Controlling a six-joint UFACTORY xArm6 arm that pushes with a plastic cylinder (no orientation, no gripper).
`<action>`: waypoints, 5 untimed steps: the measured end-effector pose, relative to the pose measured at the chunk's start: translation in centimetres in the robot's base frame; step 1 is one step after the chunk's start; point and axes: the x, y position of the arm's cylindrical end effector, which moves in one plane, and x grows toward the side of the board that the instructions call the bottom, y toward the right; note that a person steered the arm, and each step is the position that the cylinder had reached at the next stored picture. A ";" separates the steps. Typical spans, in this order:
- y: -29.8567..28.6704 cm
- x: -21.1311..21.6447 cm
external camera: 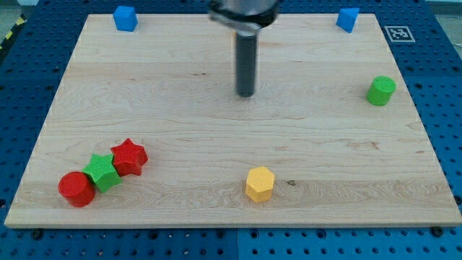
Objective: Place the green circle below the green star
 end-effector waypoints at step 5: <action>27.5 0.6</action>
